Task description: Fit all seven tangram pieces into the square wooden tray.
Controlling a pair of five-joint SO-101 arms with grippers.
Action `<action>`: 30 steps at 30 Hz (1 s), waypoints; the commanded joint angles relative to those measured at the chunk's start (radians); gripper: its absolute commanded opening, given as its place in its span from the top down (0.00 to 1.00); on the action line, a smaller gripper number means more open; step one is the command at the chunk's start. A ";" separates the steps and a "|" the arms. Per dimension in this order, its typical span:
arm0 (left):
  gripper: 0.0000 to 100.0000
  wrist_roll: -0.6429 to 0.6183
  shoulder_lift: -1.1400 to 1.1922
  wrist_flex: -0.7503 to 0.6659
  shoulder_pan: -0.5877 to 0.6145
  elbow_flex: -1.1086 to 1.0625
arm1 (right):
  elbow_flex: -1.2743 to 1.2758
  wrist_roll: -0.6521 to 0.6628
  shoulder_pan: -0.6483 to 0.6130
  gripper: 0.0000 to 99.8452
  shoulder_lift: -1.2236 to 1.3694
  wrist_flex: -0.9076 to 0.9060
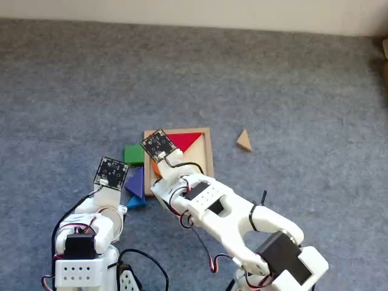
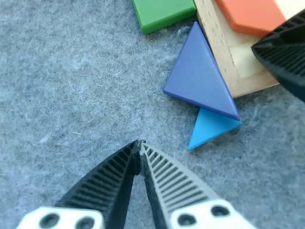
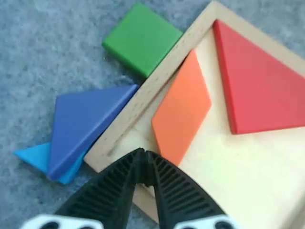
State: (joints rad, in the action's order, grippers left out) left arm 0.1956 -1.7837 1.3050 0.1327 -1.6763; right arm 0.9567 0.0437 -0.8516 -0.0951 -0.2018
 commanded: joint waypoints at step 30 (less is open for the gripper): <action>0.99 0.006 -0.027 0.002 -0.019 -0.019 | -0.082 -0.008 0.073 0.98 0.002 0.148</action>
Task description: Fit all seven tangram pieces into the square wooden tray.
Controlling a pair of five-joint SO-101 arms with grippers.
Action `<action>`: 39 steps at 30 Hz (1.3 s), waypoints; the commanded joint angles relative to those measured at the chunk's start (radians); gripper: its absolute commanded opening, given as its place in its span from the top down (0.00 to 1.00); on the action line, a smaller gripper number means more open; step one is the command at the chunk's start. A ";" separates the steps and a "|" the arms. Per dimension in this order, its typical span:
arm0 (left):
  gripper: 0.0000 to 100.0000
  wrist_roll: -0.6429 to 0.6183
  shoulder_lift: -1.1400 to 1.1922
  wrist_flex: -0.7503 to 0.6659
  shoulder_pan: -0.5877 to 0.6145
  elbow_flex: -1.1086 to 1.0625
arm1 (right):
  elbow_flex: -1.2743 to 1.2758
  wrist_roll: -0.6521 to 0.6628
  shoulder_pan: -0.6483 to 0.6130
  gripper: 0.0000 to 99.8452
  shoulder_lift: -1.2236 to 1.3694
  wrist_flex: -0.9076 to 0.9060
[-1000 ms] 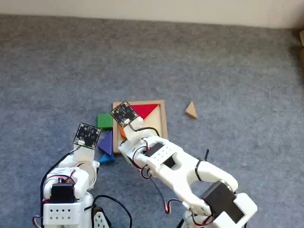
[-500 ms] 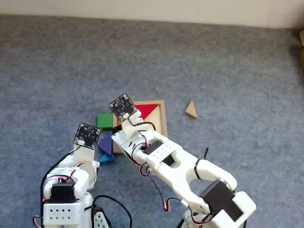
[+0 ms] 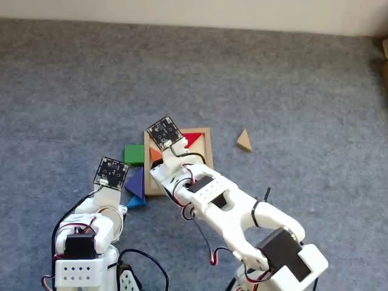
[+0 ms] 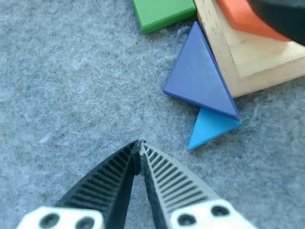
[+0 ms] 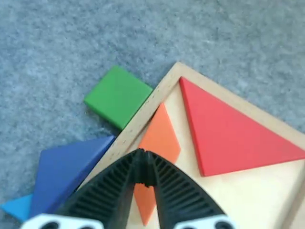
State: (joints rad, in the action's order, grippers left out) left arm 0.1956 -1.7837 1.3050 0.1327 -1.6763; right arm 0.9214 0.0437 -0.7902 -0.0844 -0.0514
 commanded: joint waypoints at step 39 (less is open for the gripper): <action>0.99 0.006 -0.027 0.002 -0.019 -0.019 | -0.177 -0.003 0.104 0.98 0.159 0.159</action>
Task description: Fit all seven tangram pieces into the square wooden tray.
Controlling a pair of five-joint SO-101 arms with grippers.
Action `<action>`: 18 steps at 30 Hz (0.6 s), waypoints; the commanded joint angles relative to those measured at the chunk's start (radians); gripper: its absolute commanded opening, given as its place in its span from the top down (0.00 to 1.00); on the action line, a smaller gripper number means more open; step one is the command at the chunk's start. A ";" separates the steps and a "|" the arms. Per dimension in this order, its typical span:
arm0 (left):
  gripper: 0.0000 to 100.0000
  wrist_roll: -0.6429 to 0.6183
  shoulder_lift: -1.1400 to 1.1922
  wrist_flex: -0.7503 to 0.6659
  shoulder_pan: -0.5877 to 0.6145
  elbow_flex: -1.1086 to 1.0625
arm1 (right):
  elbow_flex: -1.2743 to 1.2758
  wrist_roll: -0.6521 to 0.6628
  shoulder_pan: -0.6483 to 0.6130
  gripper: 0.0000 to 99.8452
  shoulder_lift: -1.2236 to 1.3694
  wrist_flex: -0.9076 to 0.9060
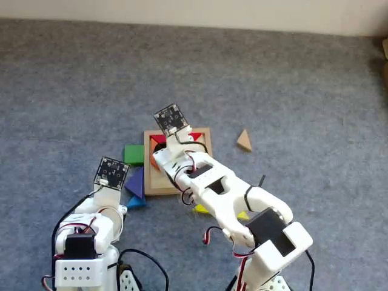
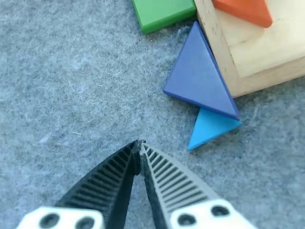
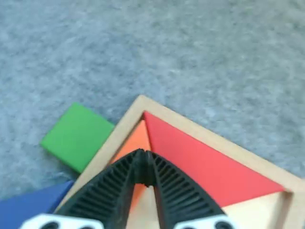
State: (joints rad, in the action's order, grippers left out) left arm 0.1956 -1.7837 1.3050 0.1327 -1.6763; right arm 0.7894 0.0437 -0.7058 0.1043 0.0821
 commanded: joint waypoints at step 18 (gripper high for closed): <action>0.99 0.006 -0.027 0.002 -0.019 -0.019 | -0.162 -0.003 0.280 0.98 -0.549 -0.918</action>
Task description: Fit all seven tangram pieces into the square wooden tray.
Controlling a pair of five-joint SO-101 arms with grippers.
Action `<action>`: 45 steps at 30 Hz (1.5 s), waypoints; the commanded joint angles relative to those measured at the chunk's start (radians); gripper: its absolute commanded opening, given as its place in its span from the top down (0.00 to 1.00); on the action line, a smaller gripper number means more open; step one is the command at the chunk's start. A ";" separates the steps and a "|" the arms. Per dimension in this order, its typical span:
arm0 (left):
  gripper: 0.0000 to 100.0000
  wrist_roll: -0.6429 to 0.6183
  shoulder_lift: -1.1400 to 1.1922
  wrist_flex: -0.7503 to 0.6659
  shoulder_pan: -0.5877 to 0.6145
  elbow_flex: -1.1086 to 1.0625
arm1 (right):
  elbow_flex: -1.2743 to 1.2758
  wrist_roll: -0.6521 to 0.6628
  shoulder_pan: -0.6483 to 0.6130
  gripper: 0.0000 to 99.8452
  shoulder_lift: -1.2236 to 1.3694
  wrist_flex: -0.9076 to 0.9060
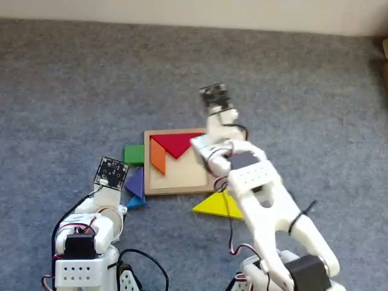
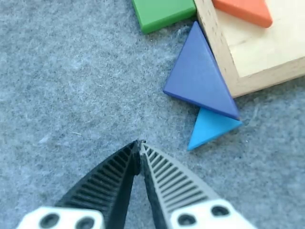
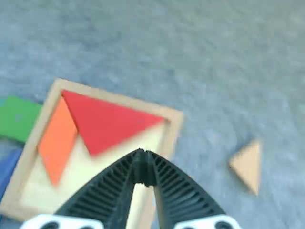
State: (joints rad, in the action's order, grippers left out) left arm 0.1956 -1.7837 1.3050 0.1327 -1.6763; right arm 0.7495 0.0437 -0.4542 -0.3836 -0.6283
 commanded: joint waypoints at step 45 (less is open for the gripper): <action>0.99 0.006 -0.027 0.002 -0.019 -0.019 | 0.371 0.390 -0.232 0.67 -0.059 -0.209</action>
State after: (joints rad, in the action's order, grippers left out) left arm 0.1956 -1.7837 1.3050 0.1327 -1.6763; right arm 1.1070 0.4058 -0.7043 -0.4189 -0.8922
